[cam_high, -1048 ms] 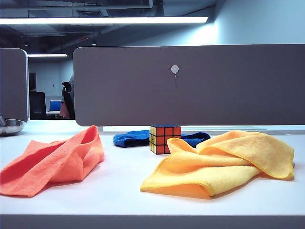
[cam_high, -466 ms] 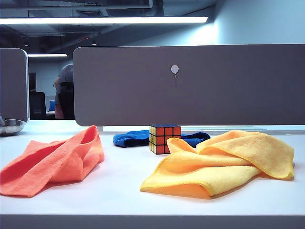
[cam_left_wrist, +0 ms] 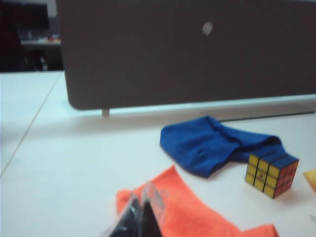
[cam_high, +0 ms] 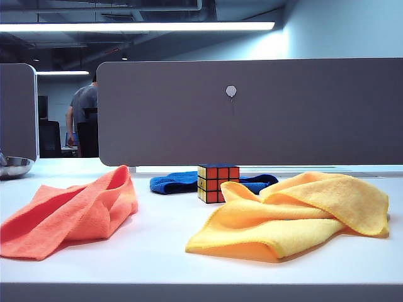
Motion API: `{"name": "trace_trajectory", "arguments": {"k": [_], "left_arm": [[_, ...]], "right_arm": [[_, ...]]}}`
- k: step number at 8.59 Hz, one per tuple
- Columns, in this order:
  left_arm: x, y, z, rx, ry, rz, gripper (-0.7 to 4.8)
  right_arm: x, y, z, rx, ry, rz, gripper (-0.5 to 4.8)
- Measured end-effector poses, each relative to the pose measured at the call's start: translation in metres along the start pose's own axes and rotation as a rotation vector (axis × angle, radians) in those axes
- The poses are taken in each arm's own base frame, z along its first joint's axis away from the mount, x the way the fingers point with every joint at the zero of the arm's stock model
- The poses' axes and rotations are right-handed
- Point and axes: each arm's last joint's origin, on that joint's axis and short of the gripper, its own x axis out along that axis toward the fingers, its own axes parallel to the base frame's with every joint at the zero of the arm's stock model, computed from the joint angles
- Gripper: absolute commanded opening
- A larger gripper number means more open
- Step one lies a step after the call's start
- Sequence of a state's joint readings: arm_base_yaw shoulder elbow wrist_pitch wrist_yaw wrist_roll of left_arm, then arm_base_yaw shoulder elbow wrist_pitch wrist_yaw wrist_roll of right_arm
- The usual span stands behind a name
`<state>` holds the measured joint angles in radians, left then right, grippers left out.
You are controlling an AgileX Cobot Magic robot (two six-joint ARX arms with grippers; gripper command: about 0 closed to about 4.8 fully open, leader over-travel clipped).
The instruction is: Pick up a rag that is the same color as the top surface of the Rubik's Cube and cover the cube with it.
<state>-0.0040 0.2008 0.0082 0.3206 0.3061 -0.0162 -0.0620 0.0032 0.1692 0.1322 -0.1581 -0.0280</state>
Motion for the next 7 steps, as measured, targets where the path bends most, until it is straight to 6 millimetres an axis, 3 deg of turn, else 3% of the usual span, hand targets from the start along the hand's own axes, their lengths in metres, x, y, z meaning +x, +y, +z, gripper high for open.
{"name": "trace_trajectory", "arguments": {"k": [1, 2, 3, 5, 7], "left_arm": [[0.0, 0.0, 0.003, 0.008, -0.025, -0.012, -0.06], [0.0, -0.003, 0.005, 0.003, -0.038, -0.087, -0.06], [0.0, -0.004, 0.02, 0.0, -0.051, -0.152, -0.06], [-0.001, -0.005, 0.049, -0.013, -0.014, -0.142, -0.05], [-0.008, -0.009, 0.086, -0.025, 0.021, -0.169, -0.05]], "right_arm": [[-0.001, 0.0, 0.01, -0.018, 0.005, 0.0, -0.01], [-0.001, -0.001, 0.039, -0.028, 0.019, 0.001, -0.01], [0.011, -0.004, 0.076, -0.045, 0.072, 0.007, -0.01], [0.039, -0.006, 0.109, -0.022, 0.175, 0.112, -0.01], [0.089, -0.012, 0.141, 0.044, 0.343, 0.242, -0.01]]}}
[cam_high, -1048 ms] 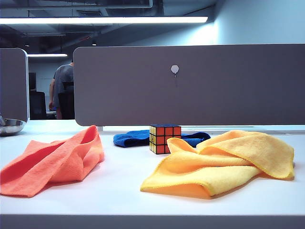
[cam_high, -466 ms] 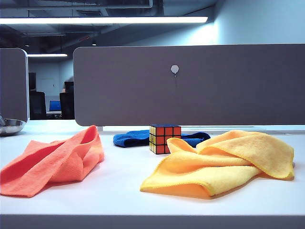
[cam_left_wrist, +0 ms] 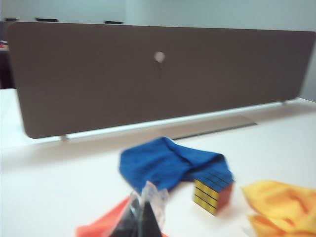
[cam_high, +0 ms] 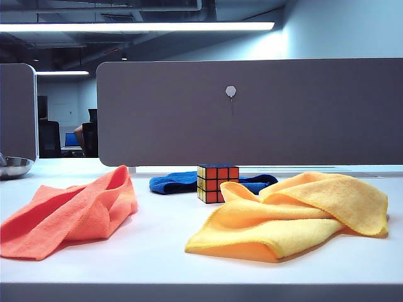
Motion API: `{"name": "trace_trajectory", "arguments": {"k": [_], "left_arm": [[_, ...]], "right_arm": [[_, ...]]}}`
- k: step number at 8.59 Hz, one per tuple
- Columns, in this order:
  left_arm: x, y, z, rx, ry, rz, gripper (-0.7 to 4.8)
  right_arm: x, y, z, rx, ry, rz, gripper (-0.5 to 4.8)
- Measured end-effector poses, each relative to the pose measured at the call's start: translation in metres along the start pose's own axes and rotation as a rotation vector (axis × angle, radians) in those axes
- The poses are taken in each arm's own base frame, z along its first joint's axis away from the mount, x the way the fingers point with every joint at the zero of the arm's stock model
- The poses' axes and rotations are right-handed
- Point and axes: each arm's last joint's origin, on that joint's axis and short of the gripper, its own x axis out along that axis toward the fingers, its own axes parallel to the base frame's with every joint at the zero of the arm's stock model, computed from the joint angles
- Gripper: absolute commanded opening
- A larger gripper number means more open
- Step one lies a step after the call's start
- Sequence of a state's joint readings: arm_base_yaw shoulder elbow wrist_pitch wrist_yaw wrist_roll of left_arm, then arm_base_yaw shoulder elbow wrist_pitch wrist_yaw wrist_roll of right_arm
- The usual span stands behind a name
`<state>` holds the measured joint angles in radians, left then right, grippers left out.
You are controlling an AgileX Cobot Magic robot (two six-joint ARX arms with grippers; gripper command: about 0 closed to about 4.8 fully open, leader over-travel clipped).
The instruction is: Pick up a rag that is the same color as the top surface of the Rubik's Cube and cover the cube with it.
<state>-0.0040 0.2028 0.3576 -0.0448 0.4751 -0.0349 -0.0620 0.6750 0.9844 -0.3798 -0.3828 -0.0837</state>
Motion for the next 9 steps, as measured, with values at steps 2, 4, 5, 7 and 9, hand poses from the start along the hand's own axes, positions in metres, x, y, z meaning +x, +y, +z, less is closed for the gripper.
{"name": "trace_trajectory", "arguments": {"k": [2, 4, 5, 7, 9], "left_arm": [[0.002, -0.002, 0.003, -0.039, 0.037, -0.087, -0.05], [0.008, -0.008, 0.014, -0.059, 0.046, -0.198, -0.05], [0.012, -0.01, 0.019, -0.065, 0.054, -0.221, -0.05], [0.034, -0.016, 0.038, -0.075, 0.088, -0.268, -0.06], [0.069, -0.023, 0.052, -0.023, 0.119, -0.28, -0.05]], "right_arm": [[0.028, -0.01, 0.001, 0.045, 0.101, 0.047, -0.01], [0.06, -0.009, -0.011, 0.077, 0.204, 0.123, -0.01], [0.067, -0.007, -0.014, 0.084, 0.231, 0.142, -0.01], [0.074, 0.006, -0.017, 0.081, 0.26, 0.22, -0.01], [0.074, 0.017, -0.022, 0.087, 0.315, 0.273, -0.01]]}}
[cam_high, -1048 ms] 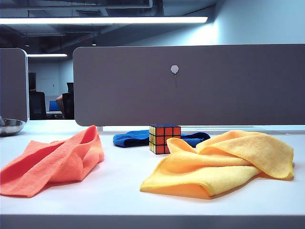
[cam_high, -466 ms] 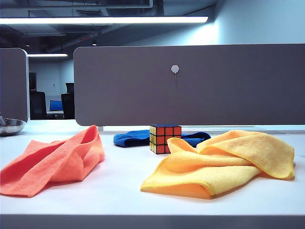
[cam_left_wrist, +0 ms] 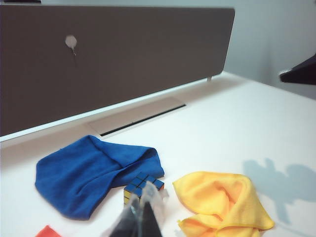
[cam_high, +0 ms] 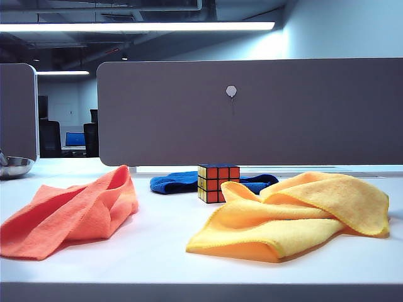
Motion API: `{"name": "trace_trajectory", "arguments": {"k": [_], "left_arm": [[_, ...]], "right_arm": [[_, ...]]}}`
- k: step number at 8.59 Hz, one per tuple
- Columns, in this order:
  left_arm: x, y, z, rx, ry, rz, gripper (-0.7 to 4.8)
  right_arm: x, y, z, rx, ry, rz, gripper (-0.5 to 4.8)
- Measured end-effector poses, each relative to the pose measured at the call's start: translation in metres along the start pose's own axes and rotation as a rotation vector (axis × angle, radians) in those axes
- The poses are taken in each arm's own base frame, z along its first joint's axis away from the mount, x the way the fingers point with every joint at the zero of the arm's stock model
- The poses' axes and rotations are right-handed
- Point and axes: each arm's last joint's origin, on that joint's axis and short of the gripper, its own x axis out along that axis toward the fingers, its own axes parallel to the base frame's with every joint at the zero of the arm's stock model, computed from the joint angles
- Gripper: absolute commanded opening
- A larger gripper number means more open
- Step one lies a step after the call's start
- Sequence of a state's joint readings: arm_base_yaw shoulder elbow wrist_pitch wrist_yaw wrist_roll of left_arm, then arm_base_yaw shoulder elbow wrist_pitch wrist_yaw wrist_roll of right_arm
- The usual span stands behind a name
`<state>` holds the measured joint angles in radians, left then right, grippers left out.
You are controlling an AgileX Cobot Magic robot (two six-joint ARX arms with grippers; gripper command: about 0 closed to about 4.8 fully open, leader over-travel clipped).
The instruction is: Pick up a rag that is the same color as the top surface of the Rubik's Cube and cover the cube with it.
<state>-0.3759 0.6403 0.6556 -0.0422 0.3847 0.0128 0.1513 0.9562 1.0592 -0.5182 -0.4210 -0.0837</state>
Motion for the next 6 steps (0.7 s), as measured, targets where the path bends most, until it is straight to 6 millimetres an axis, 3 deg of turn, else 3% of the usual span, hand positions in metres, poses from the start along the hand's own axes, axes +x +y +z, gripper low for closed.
{"name": "trace_trajectory", "arguments": {"k": [2, 3, 4, 5, 6], "left_arm": [[0.059, 0.015, -0.019, -0.005, 0.055, 0.007, -0.05], [0.073, 0.024, -0.027, -0.007, 0.071, 0.098, 0.95], [0.124, 0.045, -0.063, 0.001, 0.054, 0.181, 1.34], [0.147, 0.057, -0.076, -0.001, 0.071, 0.185, 2.0], [0.193, 0.09, -0.091, -0.013, 0.107, 0.222, 3.87]], "right_arm": [[0.007, 0.004, -0.003, 0.002, 0.036, 0.032, -0.01], [0.008, 0.006, -0.003, 0.0, 0.039, 0.041, -0.01], [0.016, 0.006, -0.005, 0.002, 0.065, 0.058, -0.01], [0.017, 0.006, -0.005, 0.002, 0.066, 0.06, -0.01], [0.022, 0.013, -0.007, -0.003, 0.098, 0.101, -0.01]]}}
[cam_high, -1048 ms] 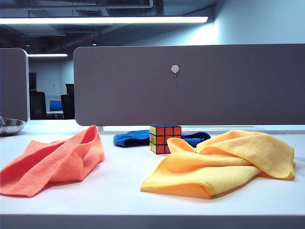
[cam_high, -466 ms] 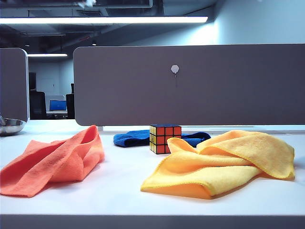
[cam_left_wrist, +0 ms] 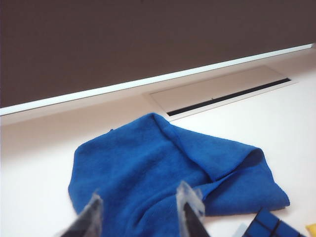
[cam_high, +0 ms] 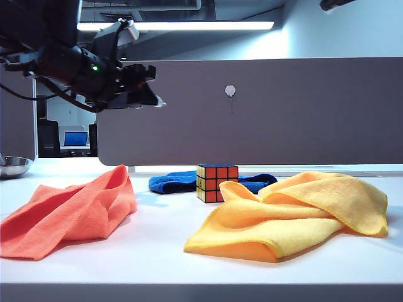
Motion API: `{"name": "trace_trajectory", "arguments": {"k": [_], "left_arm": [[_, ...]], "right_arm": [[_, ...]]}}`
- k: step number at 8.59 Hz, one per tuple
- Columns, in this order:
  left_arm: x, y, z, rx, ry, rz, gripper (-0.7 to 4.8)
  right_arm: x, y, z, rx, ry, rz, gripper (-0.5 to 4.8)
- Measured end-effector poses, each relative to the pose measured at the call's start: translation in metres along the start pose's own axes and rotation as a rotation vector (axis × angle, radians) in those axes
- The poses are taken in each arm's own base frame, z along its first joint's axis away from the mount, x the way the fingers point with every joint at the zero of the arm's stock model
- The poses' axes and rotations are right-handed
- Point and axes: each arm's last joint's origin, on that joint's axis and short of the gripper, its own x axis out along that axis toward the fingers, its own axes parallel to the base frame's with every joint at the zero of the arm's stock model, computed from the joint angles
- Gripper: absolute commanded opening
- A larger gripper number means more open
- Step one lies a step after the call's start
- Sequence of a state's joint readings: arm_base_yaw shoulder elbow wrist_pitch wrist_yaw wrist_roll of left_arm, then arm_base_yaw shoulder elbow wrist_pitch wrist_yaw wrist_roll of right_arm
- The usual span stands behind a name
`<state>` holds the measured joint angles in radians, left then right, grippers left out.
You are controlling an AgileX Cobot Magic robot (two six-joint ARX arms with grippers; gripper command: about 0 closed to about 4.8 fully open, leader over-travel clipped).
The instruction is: Pick up a rag that is the same color as the top surface of the Rubik's Cube and cover the cube with it.
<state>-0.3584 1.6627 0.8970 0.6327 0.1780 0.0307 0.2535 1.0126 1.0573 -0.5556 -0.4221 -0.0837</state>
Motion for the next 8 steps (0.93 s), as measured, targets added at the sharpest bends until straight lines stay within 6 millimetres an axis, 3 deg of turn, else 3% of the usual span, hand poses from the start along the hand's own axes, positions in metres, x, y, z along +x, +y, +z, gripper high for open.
{"name": "trace_trajectory", "arguments": {"k": [1, 2, 6, 8], "left_arm": [[0.039, 0.009, -0.013, -0.009, 0.036, 0.028, 3.86], [0.064, 0.015, -0.04, -0.021, 0.118, 0.065, 3.86], [0.075, 0.023, -0.074, -0.02, 0.209, 0.227, 3.87], [0.111, 0.03, -0.086, -0.092, 0.23, 0.237, 4.05]], "right_arm": [[0.002, 0.002, 0.0, -0.002, 0.006, 0.01, -0.01], [0.004, 0.0, -0.001, 0.003, 0.015, 0.007, -0.01], [0.011, -0.003, -0.003, 0.012, 0.039, 0.008, -0.01], [0.015, -0.005, -0.004, 0.018, 0.054, 0.009, -0.01]]}}
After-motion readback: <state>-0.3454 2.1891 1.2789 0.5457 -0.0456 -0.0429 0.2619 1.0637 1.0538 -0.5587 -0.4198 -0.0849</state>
